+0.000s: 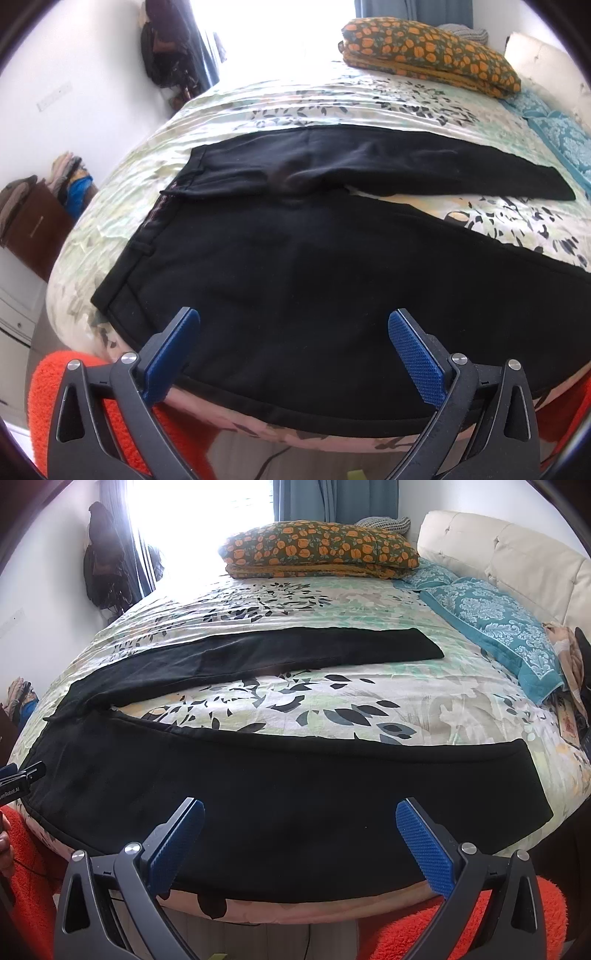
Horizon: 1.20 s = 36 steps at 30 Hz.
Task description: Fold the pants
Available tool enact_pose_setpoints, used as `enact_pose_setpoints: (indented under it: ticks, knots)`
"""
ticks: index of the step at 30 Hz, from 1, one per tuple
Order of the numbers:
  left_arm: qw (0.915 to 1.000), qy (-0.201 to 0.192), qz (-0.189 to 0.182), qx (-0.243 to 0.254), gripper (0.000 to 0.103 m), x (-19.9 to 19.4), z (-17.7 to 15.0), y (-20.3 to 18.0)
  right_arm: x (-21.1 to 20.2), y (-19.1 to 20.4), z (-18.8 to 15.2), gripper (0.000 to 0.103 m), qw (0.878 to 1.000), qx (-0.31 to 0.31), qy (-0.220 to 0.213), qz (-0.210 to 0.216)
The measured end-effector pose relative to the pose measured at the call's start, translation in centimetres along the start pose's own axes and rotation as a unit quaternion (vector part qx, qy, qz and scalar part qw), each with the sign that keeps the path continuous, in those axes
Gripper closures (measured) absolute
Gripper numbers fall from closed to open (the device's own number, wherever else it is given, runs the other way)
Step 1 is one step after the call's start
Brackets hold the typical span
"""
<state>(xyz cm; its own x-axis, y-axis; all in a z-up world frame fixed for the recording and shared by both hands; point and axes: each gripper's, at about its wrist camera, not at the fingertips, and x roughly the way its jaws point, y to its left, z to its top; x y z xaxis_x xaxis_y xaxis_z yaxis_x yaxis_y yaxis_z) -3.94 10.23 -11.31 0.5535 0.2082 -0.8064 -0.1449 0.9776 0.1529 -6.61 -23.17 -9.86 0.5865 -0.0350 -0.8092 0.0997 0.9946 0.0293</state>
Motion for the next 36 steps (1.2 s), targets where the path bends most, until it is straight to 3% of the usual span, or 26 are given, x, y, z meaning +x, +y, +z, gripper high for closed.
enact_pose_setpoints:
  ticks: [18,24,27,30,33,36]
  knots:
    - [0.9991,0.028,0.031,0.007,0.001,1.5,-0.3,0.3,1.1,1.9,-0.1,0.000,0.999,-0.031,0.011,0.004]
    - [0.9996,0.026,0.008,-0.005,0.001,1.6,1.9,1.2,0.8,0.8,0.6,0.000,1.000,-0.002,0.013,0.028]
    - [0.9997,0.006,0.005,-0.023,0.001,2.4,5.2,2.1,1.2,-1.7,2.7,0.000,0.997,0.035,0.009,0.069]
    - [0.9992,-0.011,-0.007,-0.037,0.001,4.5,9.4,2.1,3.4,-4.8,6.5,0.000,0.998,0.037,0.011,0.059]
    - [0.9993,-0.012,0.000,-0.036,0.001,8.1,13.1,1.0,7.2,-9.6,11.2,0.000,0.995,0.079,0.016,0.061]
    - [0.9999,-0.012,0.005,-0.010,0.001,12.0,15.7,-0.7,12.3,-15.5,16.0,0.000,0.992,0.121,0.036,0.030]
